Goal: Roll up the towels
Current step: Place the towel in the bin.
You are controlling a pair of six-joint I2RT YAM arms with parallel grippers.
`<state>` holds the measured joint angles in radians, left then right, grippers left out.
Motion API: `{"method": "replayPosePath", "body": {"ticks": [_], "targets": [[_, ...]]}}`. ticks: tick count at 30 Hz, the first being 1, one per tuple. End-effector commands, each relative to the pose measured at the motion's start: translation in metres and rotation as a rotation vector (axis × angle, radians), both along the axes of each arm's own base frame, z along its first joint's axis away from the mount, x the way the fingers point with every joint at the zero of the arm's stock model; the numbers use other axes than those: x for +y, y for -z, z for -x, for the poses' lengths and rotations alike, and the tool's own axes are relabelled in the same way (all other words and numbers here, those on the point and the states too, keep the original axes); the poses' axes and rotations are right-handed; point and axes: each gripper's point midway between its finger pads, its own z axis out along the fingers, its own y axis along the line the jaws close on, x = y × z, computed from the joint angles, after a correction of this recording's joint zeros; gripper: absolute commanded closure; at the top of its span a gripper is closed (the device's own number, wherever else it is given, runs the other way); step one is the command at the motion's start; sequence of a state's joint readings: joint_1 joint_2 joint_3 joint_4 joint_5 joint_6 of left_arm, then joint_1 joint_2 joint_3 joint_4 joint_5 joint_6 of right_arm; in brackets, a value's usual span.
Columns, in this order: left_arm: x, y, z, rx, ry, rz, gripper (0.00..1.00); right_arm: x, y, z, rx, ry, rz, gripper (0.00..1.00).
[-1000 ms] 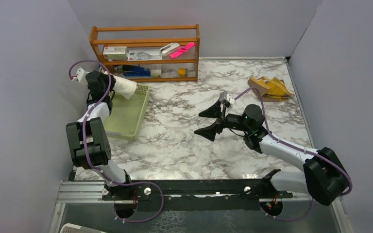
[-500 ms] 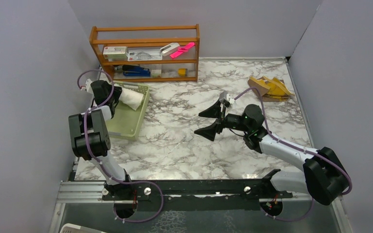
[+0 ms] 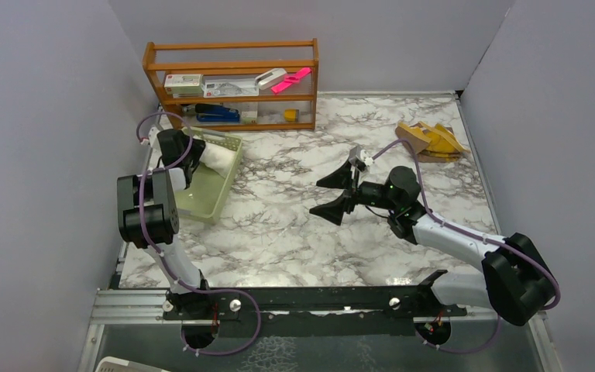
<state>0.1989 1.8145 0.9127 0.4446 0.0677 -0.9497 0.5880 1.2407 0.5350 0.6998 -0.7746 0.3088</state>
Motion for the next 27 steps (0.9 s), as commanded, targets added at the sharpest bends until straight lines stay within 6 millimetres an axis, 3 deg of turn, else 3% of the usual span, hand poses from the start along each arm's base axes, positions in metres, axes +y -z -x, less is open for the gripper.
{"method": "replayPosePath", "body": {"ticks": [1,3,5,13,18,22,25,26,27], "targets": [[0.008,-0.018,-0.008,-0.052,-0.042,-0.068,0.51,0.003,-0.009,-0.005,-0.032,0.004,-0.006,0.0],[0.011,-0.022,-0.008,-0.053,-0.05,-0.087,0.21,0.004,-0.009,-0.006,-0.032,0.005,-0.006,0.0],[0.015,-0.023,-0.009,-0.027,-0.058,-0.103,0.11,0.004,-0.009,-0.006,-0.032,0.004,-0.007,0.0],[0.033,-0.018,0.005,0.171,-0.134,-0.15,0.07,0.004,-0.01,-0.01,-0.03,0.02,-0.008,0.0],[0.032,-0.033,0.022,0.171,-0.148,-0.156,0.07,-0.003,-0.013,-0.023,-0.039,0.125,-0.02,0.0],[0.024,-0.06,0.033,0.111,-0.129,-0.16,0.07,-0.014,-0.009,-0.061,0.006,0.326,0.014,0.0],[0.01,-0.085,0.04,0.062,-0.092,-0.184,0.07,-0.014,0.024,-0.103,0.146,0.441,0.169,0.0],[0.003,-0.093,0.042,0.045,-0.073,-0.195,0.07,-0.008,0.018,-0.119,0.155,0.426,0.204,0.0],[-0.003,-0.101,0.044,0.026,-0.054,-0.205,0.07,-0.008,0.028,-0.133,0.181,0.435,0.276,0.0]]}}
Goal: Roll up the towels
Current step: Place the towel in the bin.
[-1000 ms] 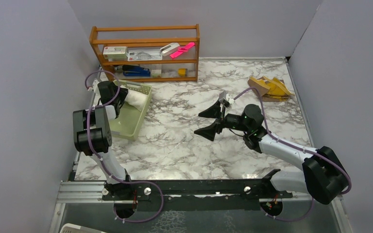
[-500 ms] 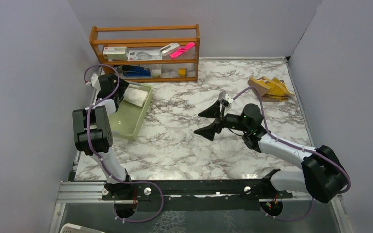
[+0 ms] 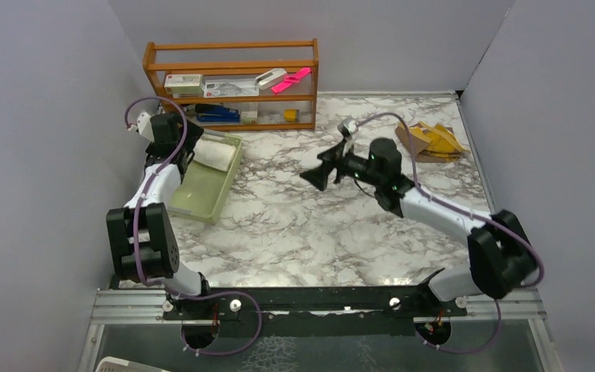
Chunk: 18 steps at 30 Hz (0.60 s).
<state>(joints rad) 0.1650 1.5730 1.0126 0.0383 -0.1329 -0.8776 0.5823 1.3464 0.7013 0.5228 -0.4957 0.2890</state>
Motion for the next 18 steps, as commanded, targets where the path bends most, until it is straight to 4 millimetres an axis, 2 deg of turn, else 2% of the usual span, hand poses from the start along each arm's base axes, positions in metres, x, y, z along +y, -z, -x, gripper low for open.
{"method": "replayPosePath", "body": {"ticks": [1,3,5,7,10,13,15,17,18], "targets": [[-0.027,-0.041,0.015,-0.076,0.084,-0.065,0.07,-0.013,0.03,-0.079,0.123,0.205,0.256,0.0],[-0.044,-0.049,0.023,-0.096,0.14,-0.071,0.07,-0.039,0.031,-0.12,0.033,0.404,0.367,0.0],[-0.065,-0.049,0.032,-0.104,0.217,-0.069,0.07,-0.079,0.024,-0.156,-0.034,0.575,0.434,0.0],[-0.083,-0.047,0.04,-0.104,0.297,-0.065,0.07,-0.128,0.026,-0.187,0.075,0.675,0.408,0.0],[-0.109,-0.037,0.052,-0.093,0.401,-0.043,0.05,-0.213,0.031,-0.215,0.252,0.815,0.253,0.0],[-0.133,-0.029,0.062,-0.089,0.49,-0.032,0.03,-0.277,0.038,-0.238,0.223,1.006,0.295,0.0],[-0.149,-0.025,0.069,-0.083,0.549,-0.025,0.03,-0.308,0.051,-0.257,0.223,1.097,0.418,0.0],[-0.163,-0.022,0.076,-0.078,0.599,-0.022,0.03,-0.32,0.073,-0.274,0.266,1.094,0.518,0.02],[-0.169,-0.02,0.08,-0.075,0.622,-0.022,0.03,-0.32,0.081,-0.282,0.278,1.068,0.549,0.03]]}}
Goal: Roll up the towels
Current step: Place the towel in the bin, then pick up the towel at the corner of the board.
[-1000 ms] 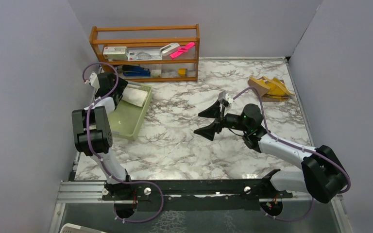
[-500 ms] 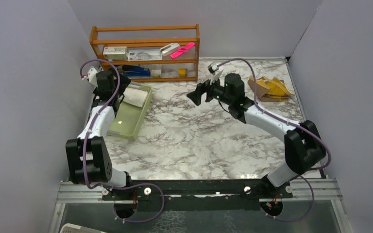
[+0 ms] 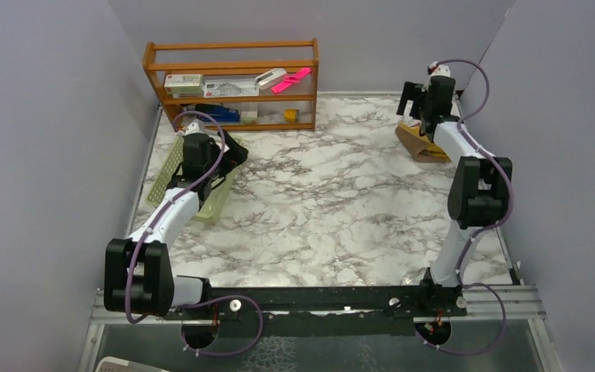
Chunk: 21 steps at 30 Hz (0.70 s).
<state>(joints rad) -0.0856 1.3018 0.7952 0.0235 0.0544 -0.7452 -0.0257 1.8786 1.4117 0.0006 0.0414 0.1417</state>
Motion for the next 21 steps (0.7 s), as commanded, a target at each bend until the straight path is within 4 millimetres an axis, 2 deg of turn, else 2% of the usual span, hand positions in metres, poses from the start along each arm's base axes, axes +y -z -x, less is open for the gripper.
{"method": "replayPosePath", "body": {"ticks": [1,3,4,9,13,17,18,19,20,21], "targets": [[-0.036,-0.008,0.017,-0.033,0.161,0.008,0.03,0.006,0.047,-0.026,0.175,-0.048,0.136,0.04],[-0.046,-0.005,0.024,-0.026,0.197,0.014,0.03,0.011,0.067,-0.037,0.247,-0.094,0.135,0.08],[-0.051,-0.003,0.026,-0.021,0.215,0.015,0.03,0.011,0.087,-0.039,0.298,-0.102,0.136,0.09],[-0.07,0.008,0.032,0.012,0.279,0.021,0.05,0.013,0.123,-0.041,0.384,-0.13,0.138,0.18],[-0.079,0.01,0.033,0.02,0.304,0.033,0.05,0.015,0.138,-0.031,0.433,-0.139,0.129,0.31],[-0.082,0.009,0.035,0.016,0.314,0.031,0.06,0.012,0.143,-0.023,0.446,-0.122,0.135,0.45],[-0.082,0.009,0.036,0.017,0.317,0.031,0.06,0.012,0.143,-0.021,0.447,-0.119,0.129,0.5],[-0.083,0.009,0.036,0.018,0.317,0.032,0.06,0.014,0.14,-0.02,0.442,-0.121,0.121,0.6],[-0.083,0.008,0.037,0.017,0.321,0.035,0.06,0.016,0.137,-0.019,0.432,-0.127,0.108,0.72],[-0.084,0.007,0.038,0.017,0.324,0.035,0.07,0.018,0.132,-0.018,0.422,-0.132,0.097,0.88]]}}
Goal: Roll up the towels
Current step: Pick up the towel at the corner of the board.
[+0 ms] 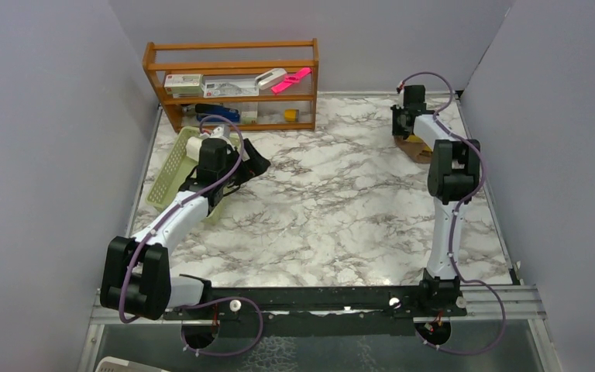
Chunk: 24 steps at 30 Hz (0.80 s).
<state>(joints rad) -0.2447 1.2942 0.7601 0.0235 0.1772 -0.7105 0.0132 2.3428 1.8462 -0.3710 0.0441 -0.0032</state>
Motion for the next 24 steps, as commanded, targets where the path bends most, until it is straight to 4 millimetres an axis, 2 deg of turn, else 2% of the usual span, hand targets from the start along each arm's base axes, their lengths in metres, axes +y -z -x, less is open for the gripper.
{"method": "replayPosePath", "body": {"ticks": [1,4,6,7,9,11,12,15,16,17,19,20,22,24], "targets": [[-0.007,-0.004,0.004,-0.014,0.043,0.007,0.07,0.006,-0.015,0.015,0.007,-0.014,-0.036,0.98],[-0.003,-0.011,0.004,-0.024,0.044,-0.021,0.07,0.022,-0.048,0.02,-0.042,-0.056,-0.097,0.99],[0.0,-0.021,0.003,-0.042,0.037,-0.042,0.07,0.044,-0.087,0.027,-0.12,-0.101,-0.119,0.99],[0.002,-0.027,0.003,-0.052,0.035,-0.052,0.06,0.062,-0.108,0.033,-0.158,-0.134,-0.128,0.99],[0.006,-0.04,0.001,-0.073,0.033,-0.072,0.06,0.105,-0.16,0.05,-0.25,-0.213,-0.129,0.99],[0.011,-0.053,-0.003,-0.097,0.034,-0.084,0.05,0.159,-0.208,0.076,-0.334,-0.306,-0.119,0.99],[0.015,-0.059,-0.004,-0.106,0.028,-0.085,0.05,0.189,-0.233,0.093,-0.377,-0.36,-0.128,0.99],[0.032,-0.077,-0.006,-0.133,0.001,-0.083,0.05,0.271,-0.291,0.148,-0.461,-0.559,-0.268,0.99],[0.039,-0.083,-0.006,-0.143,-0.012,-0.087,0.04,0.29,-0.311,0.167,-0.49,-0.628,-0.331,0.99],[0.045,-0.088,-0.005,-0.149,-0.022,-0.089,0.04,0.301,-0.328,0.182,-0.519,-0.678,-0.38,0.99],[0.058,-0.098,-0.004,-0.166,-0.045,-0.091,0.04,0.303,-0.355,0.198,-0.583,-0.716,-0.431,0.99],[0.062,-0.101,-0.003,-0.17,-0.05,-0.092,0.04,0.296,-0.359,0.2,-0.604,-0.701,-0.412,0.99],[0.067,-0.105,-0.001,-0.174,-0.055,-0.094,0.04,0.27,-0.362,0.197,-0.644,-0.6,-0.34,0.99],[0.067,-0.105,0.0,-0.17,-0.051,-0.092,0.04,0.239,-0.354,0.192,-0.656,-0.494,-0.277,0.99]]}}
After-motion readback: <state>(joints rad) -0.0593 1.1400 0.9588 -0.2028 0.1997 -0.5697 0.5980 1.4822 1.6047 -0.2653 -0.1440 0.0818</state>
